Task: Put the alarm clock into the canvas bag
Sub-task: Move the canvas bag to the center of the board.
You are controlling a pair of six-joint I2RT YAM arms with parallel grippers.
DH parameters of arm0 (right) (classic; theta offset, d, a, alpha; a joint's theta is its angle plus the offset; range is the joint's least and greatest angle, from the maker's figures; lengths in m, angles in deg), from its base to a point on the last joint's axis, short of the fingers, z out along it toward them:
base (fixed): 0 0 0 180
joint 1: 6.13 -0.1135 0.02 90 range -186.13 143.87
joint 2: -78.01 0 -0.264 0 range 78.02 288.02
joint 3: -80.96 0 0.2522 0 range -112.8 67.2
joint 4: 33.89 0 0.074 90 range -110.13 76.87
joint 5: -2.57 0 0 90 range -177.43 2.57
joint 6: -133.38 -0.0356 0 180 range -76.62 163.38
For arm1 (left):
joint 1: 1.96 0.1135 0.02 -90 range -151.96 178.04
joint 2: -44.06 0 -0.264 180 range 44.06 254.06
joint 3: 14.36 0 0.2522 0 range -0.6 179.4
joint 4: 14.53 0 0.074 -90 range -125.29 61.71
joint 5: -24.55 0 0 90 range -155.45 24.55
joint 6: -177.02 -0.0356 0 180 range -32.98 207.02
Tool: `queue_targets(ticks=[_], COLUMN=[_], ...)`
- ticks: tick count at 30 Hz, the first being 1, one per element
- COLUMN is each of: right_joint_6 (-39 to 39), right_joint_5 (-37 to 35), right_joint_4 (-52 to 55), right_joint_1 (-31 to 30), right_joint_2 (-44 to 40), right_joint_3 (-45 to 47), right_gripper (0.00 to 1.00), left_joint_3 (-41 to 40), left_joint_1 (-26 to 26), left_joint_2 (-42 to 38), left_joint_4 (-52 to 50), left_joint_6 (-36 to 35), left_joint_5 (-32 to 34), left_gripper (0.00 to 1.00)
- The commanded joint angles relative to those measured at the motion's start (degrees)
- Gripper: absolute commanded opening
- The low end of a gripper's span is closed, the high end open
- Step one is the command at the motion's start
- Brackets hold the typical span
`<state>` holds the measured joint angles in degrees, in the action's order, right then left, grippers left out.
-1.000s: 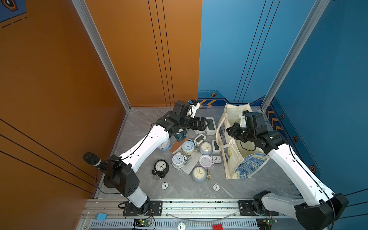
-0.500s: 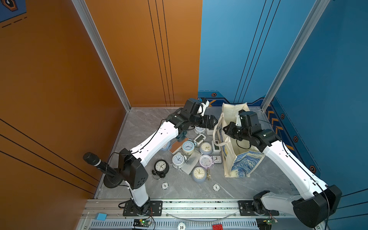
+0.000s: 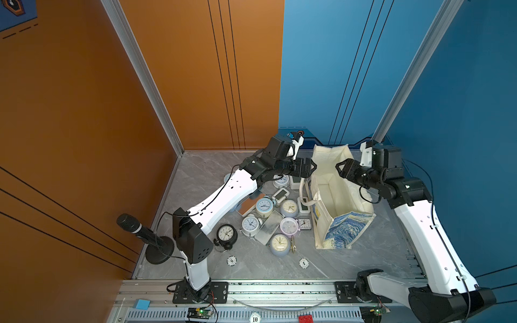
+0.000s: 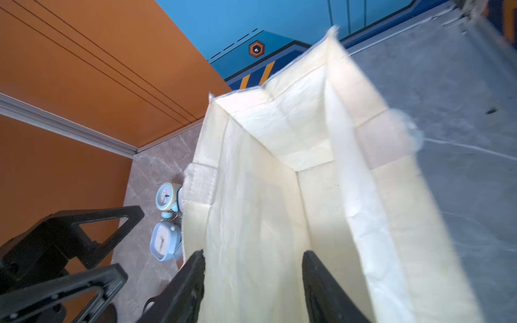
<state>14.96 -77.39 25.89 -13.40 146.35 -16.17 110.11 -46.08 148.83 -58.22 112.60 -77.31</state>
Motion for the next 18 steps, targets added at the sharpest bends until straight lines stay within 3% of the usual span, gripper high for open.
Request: queue_targets(ticks=[1,7,10,15,18], right_joint_6=[8.86,14.61,16.2,15.3,15.14], right_joint_5=[-3.31,2.56,10.03,22.43,24.37], right_joint_4=[7.06,7.02,6.93,5.87,5.17], right_joint_1=[4.32,14.37,17.37,18.79,18.44], right_joint_2=[0.27,3.83,7.77,14.15,16.17], right_joint_3=[-0.95,0.24,1.02,0.75,1.43], right_gripper=[0.66,0.79,0.81,0.74,0.67], left_joint_3=[4.62,12.76,12.38,12.51,12.9], left_joint_1=[-2.24,-5.44,-5.39,-5.1,-5.0], left_joint_2=[3.44,9.46,10.36,11.49,11.99], left_joint_4=[-4.82,-14.3,-14.48,-14.49,-14.46], left_joint_6=[0.75,-1.74,-1.77,-1.46,-1.06], left_joint_5=[4.25,8.58,6.86,4.8,4.32], left_gripper=[0.9,0.87,0.77,0.58,0.46])
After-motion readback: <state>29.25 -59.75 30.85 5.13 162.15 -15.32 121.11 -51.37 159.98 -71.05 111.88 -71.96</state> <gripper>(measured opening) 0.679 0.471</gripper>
